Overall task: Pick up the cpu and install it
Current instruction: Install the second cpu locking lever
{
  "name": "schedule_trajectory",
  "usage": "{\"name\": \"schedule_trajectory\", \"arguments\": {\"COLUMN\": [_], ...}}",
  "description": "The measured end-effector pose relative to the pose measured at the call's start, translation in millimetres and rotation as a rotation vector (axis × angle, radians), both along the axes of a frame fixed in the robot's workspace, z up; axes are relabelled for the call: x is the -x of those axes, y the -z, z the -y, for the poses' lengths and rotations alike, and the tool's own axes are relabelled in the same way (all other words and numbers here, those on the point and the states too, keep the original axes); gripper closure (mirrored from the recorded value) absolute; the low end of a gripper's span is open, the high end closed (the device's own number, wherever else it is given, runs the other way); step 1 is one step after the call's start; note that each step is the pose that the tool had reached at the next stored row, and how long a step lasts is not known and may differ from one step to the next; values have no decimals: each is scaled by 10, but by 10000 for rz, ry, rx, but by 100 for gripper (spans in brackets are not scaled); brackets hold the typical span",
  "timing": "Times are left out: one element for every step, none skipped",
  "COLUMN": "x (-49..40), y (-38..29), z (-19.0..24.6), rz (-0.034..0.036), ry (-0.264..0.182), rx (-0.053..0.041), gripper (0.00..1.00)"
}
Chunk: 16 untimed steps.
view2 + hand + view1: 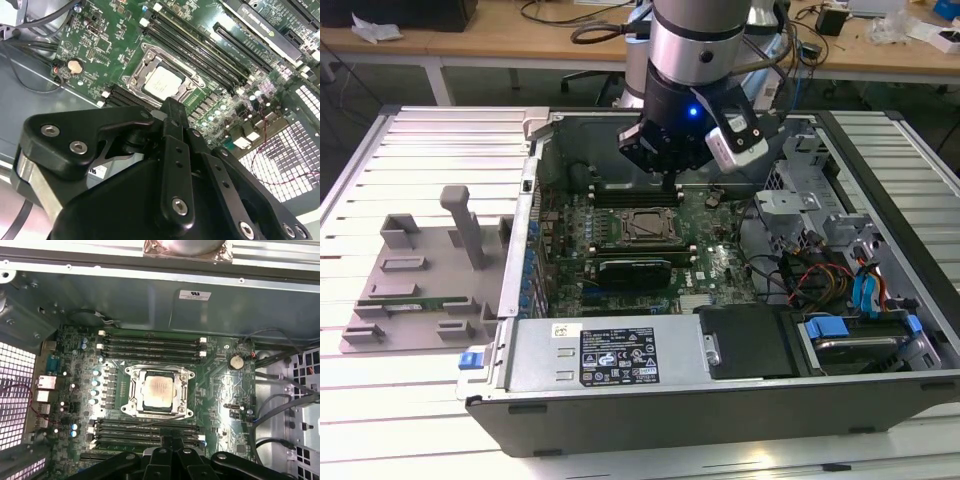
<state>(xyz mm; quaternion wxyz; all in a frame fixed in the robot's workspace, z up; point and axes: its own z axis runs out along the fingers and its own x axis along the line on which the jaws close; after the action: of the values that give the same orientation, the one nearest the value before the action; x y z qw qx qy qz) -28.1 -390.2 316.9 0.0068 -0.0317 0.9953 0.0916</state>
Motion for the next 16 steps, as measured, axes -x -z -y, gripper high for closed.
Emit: {"name": "schedule_trajectory", "arguments": {"x": [0, 0, 0, 0, 0, 0, 0, 0, 0, 0, 0, 0, 0, 0, 0, 0], "y": [16, 28, 35, 49, 64, 74, 80, 87, 95, 101, 111, 126, 149, 163, 177, 193], "z": [1, 1, 1, 2, 2, 3, 3, 3, 3, 3, 3, 3, 3, 3, 3, 4], "rz": [-3, -5, -6, -6, -6, -6, -6, -7, -7, -7, -7, -7, -9, -10, -12, -15], "ry": [0, 0, 0, 1, 0, 0, 0, 0, 0, 0, 0, 0, 0, 0, 0, 0], "rx": [0, 0, 0, 0, -1, -1, 0, -1, -1, 0, 0, 0, 0, -1, 0, 0], "gripper": [89, 89, 89, 89, 89, 89, 89, 89, 89, 89, 89, 89, 89, 89, 89, 89]}}
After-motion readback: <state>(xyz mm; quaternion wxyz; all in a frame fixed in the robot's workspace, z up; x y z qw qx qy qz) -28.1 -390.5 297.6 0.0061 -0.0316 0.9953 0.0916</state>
